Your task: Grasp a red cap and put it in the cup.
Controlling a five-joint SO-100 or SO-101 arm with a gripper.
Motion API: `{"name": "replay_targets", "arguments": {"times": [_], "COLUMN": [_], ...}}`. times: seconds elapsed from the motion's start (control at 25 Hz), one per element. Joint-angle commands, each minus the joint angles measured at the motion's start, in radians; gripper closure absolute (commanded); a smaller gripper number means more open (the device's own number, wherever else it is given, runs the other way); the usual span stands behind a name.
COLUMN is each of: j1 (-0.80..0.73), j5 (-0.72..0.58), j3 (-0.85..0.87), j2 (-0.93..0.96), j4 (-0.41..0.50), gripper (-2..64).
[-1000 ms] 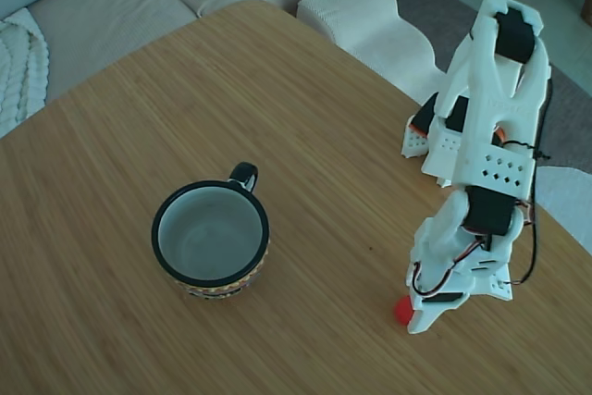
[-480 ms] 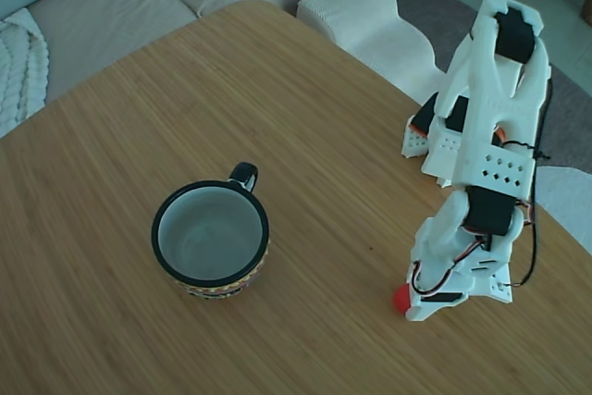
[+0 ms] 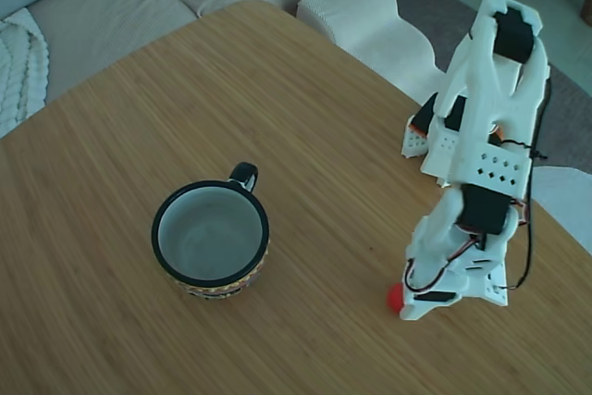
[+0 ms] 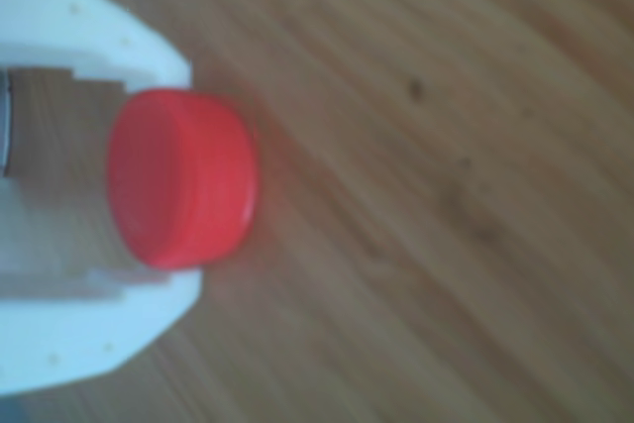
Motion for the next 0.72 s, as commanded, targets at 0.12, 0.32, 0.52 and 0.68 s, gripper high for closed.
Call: {"name": "replay_targets", "arguments": {"times": [0.12,0.32,0.52,0.68], "j1": [0.04,0.1,0.21,0.291], "j5": [0.003,0.0,-0.006,-0.008], "j3": [-0.11,-0.114,-0.161,-0.216], "j2": [0.06,0.213,0.367,0.457], "j4": [0.081,0.155,0.276,0.367], "gripper": [48.2,48.2,48.2,48.1]}}
